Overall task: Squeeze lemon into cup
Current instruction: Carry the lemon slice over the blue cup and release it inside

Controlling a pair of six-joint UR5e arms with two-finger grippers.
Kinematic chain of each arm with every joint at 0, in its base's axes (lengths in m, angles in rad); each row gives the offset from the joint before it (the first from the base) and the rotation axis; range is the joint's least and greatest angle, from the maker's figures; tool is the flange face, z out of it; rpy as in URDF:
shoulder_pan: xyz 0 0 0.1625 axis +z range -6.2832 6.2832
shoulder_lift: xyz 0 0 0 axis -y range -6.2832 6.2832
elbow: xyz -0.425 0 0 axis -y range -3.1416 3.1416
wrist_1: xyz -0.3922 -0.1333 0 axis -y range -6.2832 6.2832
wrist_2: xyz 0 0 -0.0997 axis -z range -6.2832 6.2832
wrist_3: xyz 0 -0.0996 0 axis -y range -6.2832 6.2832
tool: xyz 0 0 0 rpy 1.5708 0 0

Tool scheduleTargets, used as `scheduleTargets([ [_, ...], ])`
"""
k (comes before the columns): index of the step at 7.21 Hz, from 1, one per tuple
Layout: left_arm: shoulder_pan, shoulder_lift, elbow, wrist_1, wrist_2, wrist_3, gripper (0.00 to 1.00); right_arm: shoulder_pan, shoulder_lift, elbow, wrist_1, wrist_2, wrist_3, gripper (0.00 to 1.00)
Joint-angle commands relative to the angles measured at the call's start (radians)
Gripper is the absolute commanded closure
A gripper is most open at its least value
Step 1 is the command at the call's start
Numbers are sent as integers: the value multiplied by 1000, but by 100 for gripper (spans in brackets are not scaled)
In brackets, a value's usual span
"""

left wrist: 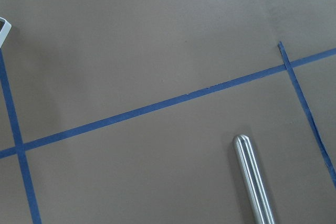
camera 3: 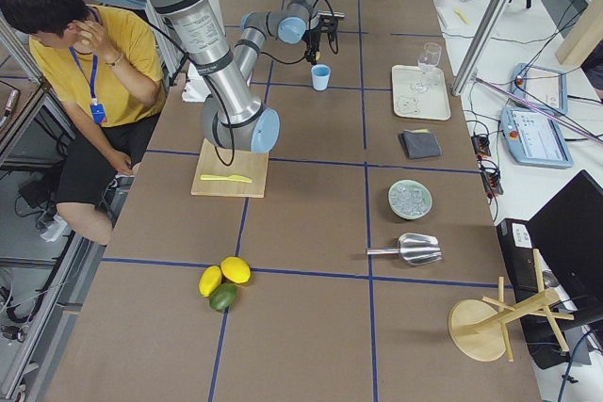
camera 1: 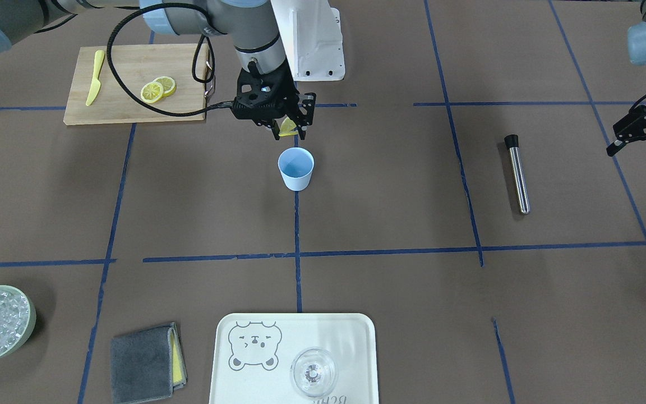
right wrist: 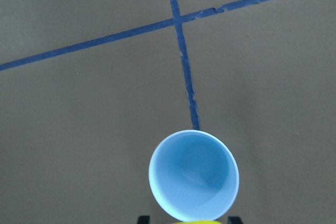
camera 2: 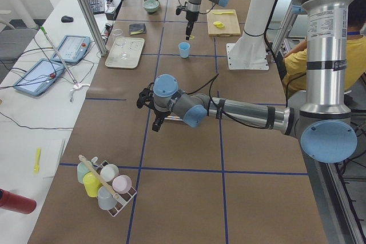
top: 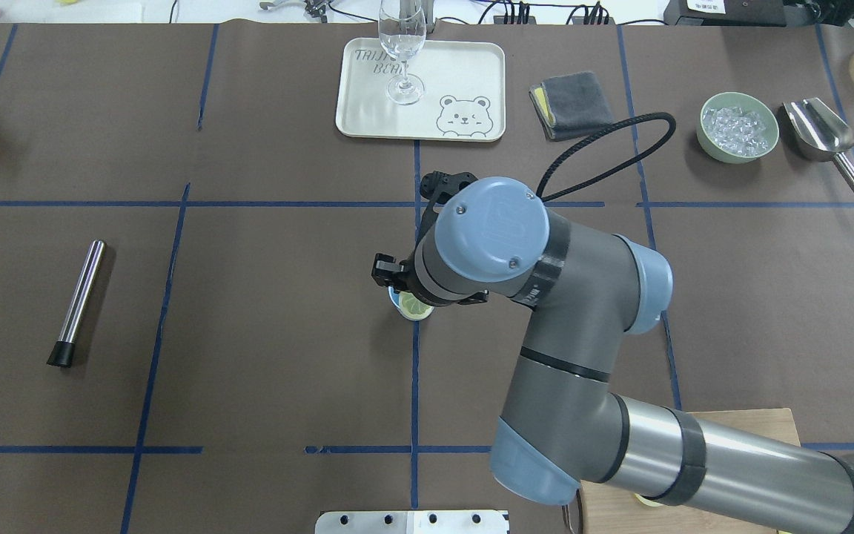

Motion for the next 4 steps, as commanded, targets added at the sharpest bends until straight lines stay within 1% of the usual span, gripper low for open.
scheduleTargets([
  [1,0,0,-2,0,-1,-2,0,7,49,-80,5,-1,8,43],
  [3,0,0,-4,0,-1,-2,0,15,47,-132,65,-3,8,42],
  [4,0,0,-4,0,-1,-2,0,15,47,-151,70,-3,8,40],
])
